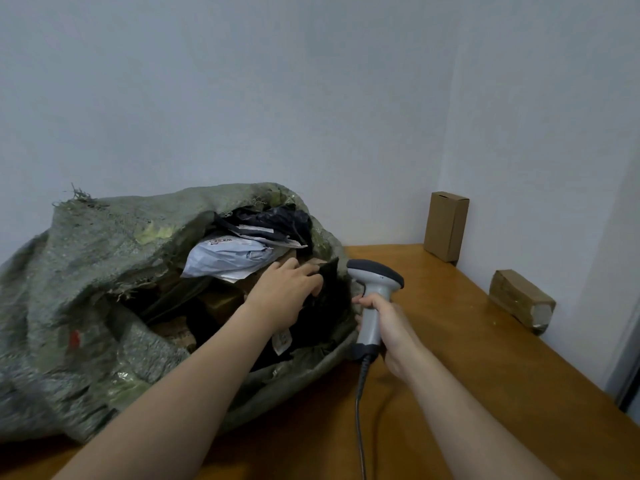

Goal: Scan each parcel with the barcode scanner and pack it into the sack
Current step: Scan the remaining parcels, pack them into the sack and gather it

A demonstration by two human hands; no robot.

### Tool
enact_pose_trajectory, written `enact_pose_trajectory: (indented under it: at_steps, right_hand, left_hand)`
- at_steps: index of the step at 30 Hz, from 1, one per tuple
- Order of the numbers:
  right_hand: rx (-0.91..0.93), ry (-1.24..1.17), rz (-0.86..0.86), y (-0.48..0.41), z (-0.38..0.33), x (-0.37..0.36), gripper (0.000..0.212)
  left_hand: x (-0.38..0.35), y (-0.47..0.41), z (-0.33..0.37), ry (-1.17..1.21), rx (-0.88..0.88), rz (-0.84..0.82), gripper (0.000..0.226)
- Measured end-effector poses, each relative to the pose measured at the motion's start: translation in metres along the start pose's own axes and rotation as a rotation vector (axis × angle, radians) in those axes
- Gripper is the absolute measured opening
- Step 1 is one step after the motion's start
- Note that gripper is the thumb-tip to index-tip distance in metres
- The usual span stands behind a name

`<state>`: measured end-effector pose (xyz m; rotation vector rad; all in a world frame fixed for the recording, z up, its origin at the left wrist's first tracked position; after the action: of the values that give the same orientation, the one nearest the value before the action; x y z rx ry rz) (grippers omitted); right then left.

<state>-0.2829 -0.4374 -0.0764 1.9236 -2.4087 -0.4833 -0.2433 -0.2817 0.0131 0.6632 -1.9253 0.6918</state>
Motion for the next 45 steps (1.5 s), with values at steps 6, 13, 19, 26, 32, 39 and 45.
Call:
enact_pose_trajectory:
  at_steps: [6,13,19,26,32,39,45]
  right_hand:
    - [0.105,-0.217,0.07,0.002,-0.022,0.018,0.032]
    - [0.105,-0.253,0.078,0.002,-0.018,0.029,0.027]
    - [0.103,-0.254,0.042,0.0,-0.015,0.031,0.023]
    - [0.114,-0.236,-0.004,-0.005,-0.022,0.04,0.018]
    - [0.235,-0.362,0.163,-0.019,-0.036,0.084,0.01]
    - [0.321,-0.237,0.434,-0.066,-0.05,0.162,0.01]
    - [0.346,-0.138,0.504,-0.124,-0.05,0.202,0.006]
  left_hand:
    - [-0.02,-0.01,-0.021,0.166,0.055,-0.094,0.045]
    - [-0.03,-0.018,-0.019,0.3,0.1,-0.232,0.028]
    - [-0.039,-0.017,-0.008,0.229,0.067,-0.366,0.026]
    - [-0.011,-0.044,-0.008,0.253,0.075,-0.278,0.03]
    - [0.017,-0.089,0.011,0.188,0.085,-0.127,0.028]
    - [0.031,-0.186,0.058,0.148,-0.014,0.018,0.055]
    - [0.01,-0.293,0.08,0.17,-0.017,0.034,0.062]
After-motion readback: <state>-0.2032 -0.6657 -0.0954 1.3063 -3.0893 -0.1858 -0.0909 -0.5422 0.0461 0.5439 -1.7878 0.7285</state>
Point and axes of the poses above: each hand's wrist, its own y-axis away from the middle knuckle, its own x-axis out of the back of the hand, z = x × y, the point moved 8 cm from there along -y, towards the middle knuckle, and after that the axes turned 7 degrees about -x, right-handed, at the moved point
